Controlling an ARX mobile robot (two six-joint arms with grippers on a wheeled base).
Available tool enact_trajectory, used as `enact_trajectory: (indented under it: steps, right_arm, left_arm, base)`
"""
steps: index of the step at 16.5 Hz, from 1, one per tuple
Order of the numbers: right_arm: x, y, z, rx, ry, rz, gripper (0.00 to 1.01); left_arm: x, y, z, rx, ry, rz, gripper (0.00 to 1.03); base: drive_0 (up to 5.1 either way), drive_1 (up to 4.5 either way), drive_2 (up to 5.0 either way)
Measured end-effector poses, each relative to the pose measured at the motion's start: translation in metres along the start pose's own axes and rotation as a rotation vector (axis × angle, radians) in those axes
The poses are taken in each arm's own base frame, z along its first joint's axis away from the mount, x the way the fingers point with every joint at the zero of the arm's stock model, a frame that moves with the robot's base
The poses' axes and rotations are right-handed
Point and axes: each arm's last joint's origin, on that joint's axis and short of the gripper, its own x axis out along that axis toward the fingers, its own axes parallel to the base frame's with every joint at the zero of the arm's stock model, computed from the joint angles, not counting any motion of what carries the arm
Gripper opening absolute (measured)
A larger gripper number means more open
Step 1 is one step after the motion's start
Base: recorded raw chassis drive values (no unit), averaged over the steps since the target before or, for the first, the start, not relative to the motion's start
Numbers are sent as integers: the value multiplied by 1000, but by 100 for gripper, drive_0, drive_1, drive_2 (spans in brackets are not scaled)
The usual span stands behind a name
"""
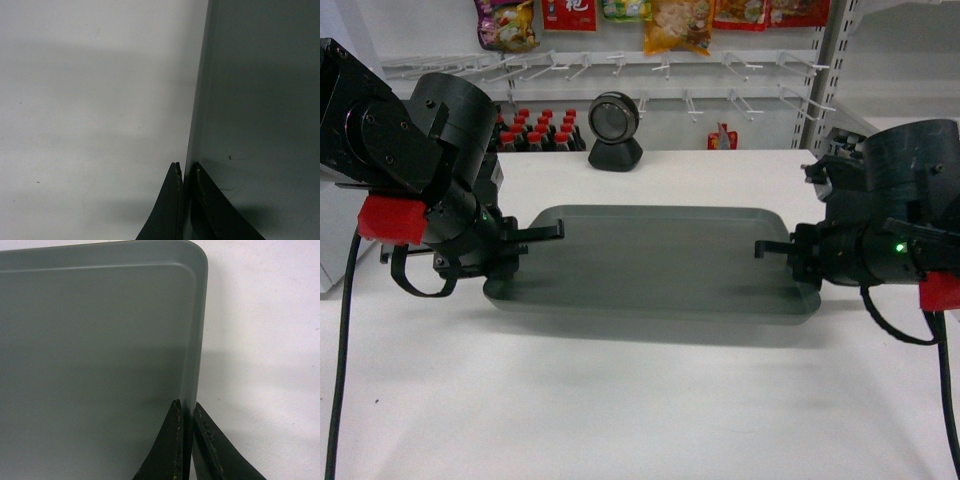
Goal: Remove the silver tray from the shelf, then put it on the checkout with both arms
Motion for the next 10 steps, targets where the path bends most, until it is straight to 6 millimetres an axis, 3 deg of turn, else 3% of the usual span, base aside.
enact_trajectory:
  steps: [2, 7, 9, 10]
  right_arm:
    - [6, 3, -7, -47, 26, -6, 7]
    - [-3, 4, -21, -168, 35, -4, 53]
    - [-24, -2, -8, -144, -45, -6, 72]
    - [-32, -4, 1, -144, -171, -40, 74]
  left_arm:
    - [1, 1, -2, 4, 19, 17, 3]
    - [0, 9, -7, -28, -23, 91, 49]
    - [-16, 4, -11, -32, -125, 69, 67]
    - [-36, -1, -9, -34, -220, 63, 76]
  base:
    - [0, 0, 0]
    - [0, 0, 0]
    - [0, 0, 0]
    - [0, 0, 0]
